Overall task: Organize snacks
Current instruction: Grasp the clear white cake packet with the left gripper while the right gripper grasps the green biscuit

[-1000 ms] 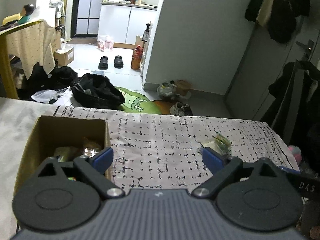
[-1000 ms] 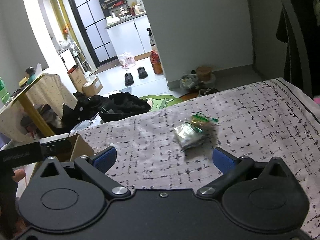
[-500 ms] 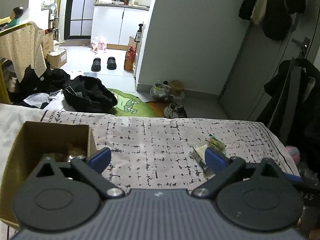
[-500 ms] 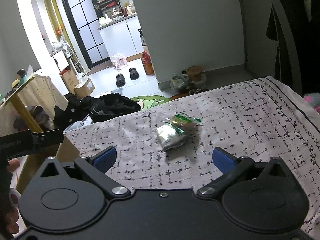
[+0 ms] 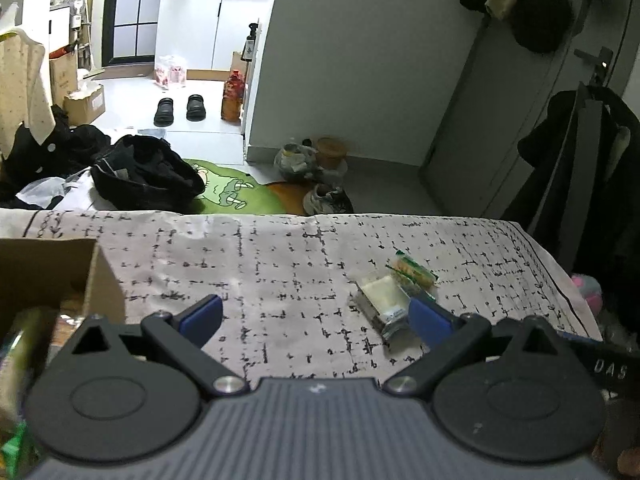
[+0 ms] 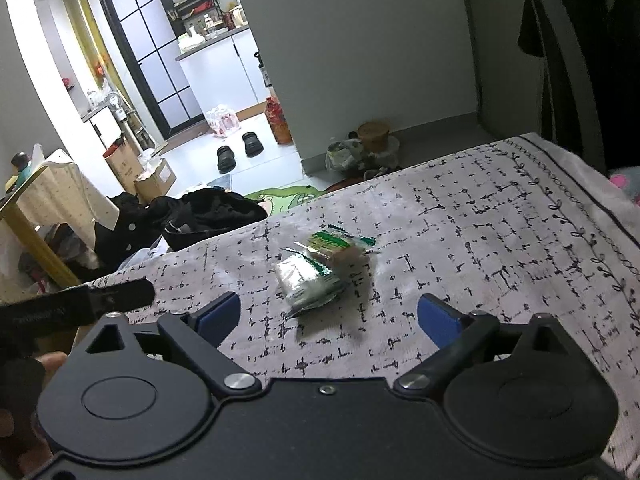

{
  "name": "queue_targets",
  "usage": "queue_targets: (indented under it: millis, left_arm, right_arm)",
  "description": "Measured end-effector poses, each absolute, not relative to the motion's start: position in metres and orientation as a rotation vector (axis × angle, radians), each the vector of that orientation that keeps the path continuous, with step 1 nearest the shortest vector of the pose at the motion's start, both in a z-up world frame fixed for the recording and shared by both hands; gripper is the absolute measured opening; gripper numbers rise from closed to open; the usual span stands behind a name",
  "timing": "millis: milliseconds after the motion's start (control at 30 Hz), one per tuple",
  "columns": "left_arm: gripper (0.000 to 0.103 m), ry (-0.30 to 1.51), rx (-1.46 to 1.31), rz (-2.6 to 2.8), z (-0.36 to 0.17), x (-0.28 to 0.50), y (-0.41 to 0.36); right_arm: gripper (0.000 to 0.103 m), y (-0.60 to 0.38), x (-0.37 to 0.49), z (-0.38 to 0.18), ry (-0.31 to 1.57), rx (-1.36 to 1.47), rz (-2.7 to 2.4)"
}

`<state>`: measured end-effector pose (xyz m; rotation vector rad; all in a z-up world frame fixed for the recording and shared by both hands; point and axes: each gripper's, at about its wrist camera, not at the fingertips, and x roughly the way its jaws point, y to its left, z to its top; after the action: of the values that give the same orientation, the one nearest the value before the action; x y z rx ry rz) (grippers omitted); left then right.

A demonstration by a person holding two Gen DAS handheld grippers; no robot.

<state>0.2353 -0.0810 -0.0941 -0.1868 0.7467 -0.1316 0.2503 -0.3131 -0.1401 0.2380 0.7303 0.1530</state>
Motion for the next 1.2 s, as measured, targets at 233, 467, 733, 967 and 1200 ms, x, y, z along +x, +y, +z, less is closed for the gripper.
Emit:
queue_targets:
  millis: [233, 467, 733, 967, 1200]
  left_arm:
    - [0.097, 0.767, -0.201, -0.132, -0.113, 0.259, -0.088]
    - [0.097, 0.788, -0.217, -0.091, -0.123, 0.282, -0.086]
    - [0.096, 0.804, -0.223, -0.037, -0.137, 0.296, -0.081]
    - [0.095, 0.827, -0.235, -0.026, -0.149, 0.308, -0.079]
    - [0.095, 0.839, -0.230, -0.039, -0.155, 0.320, -0.086]
  right_arm:
    - [0.091, -0.315, 0.284, -0.150, 0.748, 0.245, 0.181]
    - [0.091, -0.308, 0.322, -0.162, 0.780, 0.310, 0.162]
    - [0.091, -0.294, 0.361, -0.188, 0.824, 0.324, 0.083]
    - [0.091, -0.285, 0.381, -0.207, 0.868, 0.315, 0.054]
    - [0.064, -0.290, 0.383, -0.211, 0.904, 0.256, 0.025]
